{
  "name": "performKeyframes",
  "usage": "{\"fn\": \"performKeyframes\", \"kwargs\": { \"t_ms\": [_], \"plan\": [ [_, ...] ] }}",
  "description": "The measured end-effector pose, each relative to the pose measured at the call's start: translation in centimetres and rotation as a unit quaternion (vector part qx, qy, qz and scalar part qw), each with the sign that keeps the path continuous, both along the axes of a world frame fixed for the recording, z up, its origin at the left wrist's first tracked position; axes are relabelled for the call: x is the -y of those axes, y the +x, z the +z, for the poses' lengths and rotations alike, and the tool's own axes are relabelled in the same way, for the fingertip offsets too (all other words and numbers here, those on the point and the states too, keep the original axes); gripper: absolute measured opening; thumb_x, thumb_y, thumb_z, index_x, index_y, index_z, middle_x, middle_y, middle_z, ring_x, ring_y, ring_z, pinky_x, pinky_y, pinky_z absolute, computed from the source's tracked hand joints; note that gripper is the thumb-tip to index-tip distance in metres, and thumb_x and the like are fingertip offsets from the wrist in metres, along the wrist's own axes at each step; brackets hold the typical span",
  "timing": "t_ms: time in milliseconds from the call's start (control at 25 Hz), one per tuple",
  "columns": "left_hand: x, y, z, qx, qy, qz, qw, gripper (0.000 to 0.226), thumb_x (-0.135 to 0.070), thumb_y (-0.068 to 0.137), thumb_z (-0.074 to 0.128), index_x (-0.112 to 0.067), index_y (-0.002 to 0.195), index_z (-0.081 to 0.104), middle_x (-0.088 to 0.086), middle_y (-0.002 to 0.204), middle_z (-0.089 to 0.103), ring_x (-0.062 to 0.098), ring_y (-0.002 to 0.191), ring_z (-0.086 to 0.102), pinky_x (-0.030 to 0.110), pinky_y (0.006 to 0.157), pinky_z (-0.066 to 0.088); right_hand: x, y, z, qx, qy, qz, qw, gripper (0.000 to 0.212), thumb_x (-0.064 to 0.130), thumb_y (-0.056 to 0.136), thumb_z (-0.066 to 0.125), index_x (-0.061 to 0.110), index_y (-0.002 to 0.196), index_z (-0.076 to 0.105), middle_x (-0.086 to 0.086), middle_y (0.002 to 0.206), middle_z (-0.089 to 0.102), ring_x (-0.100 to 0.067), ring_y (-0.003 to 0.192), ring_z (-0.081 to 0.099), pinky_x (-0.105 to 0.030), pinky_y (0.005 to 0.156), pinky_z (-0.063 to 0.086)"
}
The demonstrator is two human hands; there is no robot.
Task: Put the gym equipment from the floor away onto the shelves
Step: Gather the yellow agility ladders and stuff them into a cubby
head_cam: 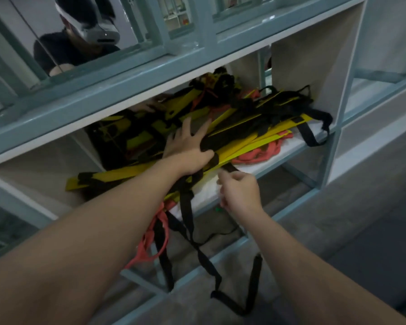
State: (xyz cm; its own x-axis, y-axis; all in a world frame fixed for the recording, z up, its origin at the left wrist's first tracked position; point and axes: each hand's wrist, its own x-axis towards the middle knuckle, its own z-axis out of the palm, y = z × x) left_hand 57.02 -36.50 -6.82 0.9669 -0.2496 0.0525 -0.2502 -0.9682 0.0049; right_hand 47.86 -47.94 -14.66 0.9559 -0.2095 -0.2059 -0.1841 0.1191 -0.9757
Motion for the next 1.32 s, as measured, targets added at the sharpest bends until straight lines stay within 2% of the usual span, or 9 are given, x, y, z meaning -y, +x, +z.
{"fn": "performKeyframes", "kwargs": {
  "t_ms": [200,280,360,440,560,680,920,1160,1320],
  "plan": [
    [0.2,-5.7,-1.5,0.162,-0.054,-0.148,0.974,0.050,-0.027,0.090,0.055,-0.021,0.140,0.053,0.013,0.151,0.043,0.032,0.143,0.033,0.050,0.122,0.016,0.8,-3.6,-5.5,-0.035,0.004,0.019,0.999,0.029,0.009,0.090,0.055,0.005,0.061,0.056,-0.003,0.047,0.048,-0.021,0.047,0.047,-0.035,0.050,0.040],
    [-0.9,-9.1,-3.8,0.203,-0.071,-0.283,0.935,0.035,-0.014,0.083,0.062,-0.010,0.117,0.068,0.016,0.123,0.062,0.032,0.119,0.053,0.047,0.104,0.039,-0.4,-4.5,-8.3,-0.055,-0.033,0.087,0.994,0.025,0.010,0.092,0.056,0.013,0.068,0.060,0.001,0.061,0.057,-0.017,0.059,0.055,-0.036,0.056,0.048],
    [-2.4,-13.4,-7.2,0.145,-0.154,-0.296,0.931,0.016,-0.008,0.081,0.062,-0.010,0.093,0.072,0.009,0.094,0.066,0.022,0.090,0.059,0.033,0.077,0.046,-2.7,-4.9,-10.4,-0.031,-0.055,0.234,0.970,0.021,0.007,0.094,0.057,0.025,0.083,0.058,0.008,0.081,0.060,0.002,0.072,0.061,-0.014,0.064,0.049],
    [-4.2,-18.0,-10.9,0.038,-0.292,-0.089,0.952,0.011,-0.012,0.080,0.060,-0.020,0.074,0.064,-0.003,0.070,0.061,0.014,0.067,0.057,0.029,0.062,0.046,-5.4,-5.1,-11.8,-0.014,-0.018,0.324,0.946,0.025,0.010,0.086,0.065,0.023,0.107,0.061,0.004,0.099,0.066,0.006,0.090,0.065,-0.012,0.081,0.050],
    [-6.5,-21.1,-15.1,-0.038,-0.382,0.345,0.856,0.011,-0.023,0.080,0.071,-0.019,0.079,0.061,0.000,0.079,0.066,0.027,0.085,0.064,0.043,0.078,0.053,-7.4,-5.3,-12.6,-0.029,-0.037,0.362,0.931,0.054,0.012,0.086,0.070,0.026,0.135,0.053,0.002,0.123,0.067,-0.014,0.118,0.061,-0.027,0.098,0.047],
    [-7.7,-19.6,-15.4,-0.062,-0.481,0.371,0.792,0.064,-0.040,0.067,0.084,-0.018,0.120,0.057,0.002,0.120,0.063,0.023,0.116,0.059,0.042,0.103,0.045,-8.3,-5.8,-12.9,-0.008,-0.083,0.392,0.916,0.048,0.011,0.099,0.049,0.021,0.146,0.047,0.000,0.139,0.060,-0.015,0.131,0.053,-0.029,0.109,0.041],
    [-3.5,-16.4,-13.8,-0.186,-0.600,0.352,0.694,0.020,-0.030,0.091,0.067,-0.014,0.099,0.074,0.010,0.104,0.075,0.026,0.103,0.069,0.043,0.098,0.053,-6.0,-7.1,-12.4,0.033,-0.154,0.359,0.920,0.057,0.025,0.102,0.048,0.034,0.154,0.028,0.002,0.144,0.048,-0.017,0.131,0.050,-0.036,0.111,0.042],
    [1.3,-15.3,-8.7,-0.199,-0.681,0.365,0.603,0.037,-0.037,0.100,0.050,-0.009,0.087,0.070,0.014,0.092,0.071,0.027,0.083,0.071,0.028,0.064,0.057,0.5,-7.6,-9.2,0.005,-0.043,0.230,0.972,0.032,0.039,0.088,0.072,0.033,0.116,0.058,0.001,0.119,0.061,-0.016,0.110,0.063,-0.030,0.093,0.049],
    [2.0,-14.6,-2.9,-0.351,-0.662,0.306,0.588,0.028,-0.036,0.096,0.056,-0.011,0.104,0.067,0.011,0.111,0.075,0.027,0.101,0.070,0.040,0.089,0.055,3.4,-8.2,-5.0,-0.050,0.100,0.306,0.945,0.031,0.021,0.086,0.077,0.018,0.113,0.063,-0.019,0.088,0.073,-0.028,0.063,0.070,-0.042,0.068,0.057]
  ]
}}
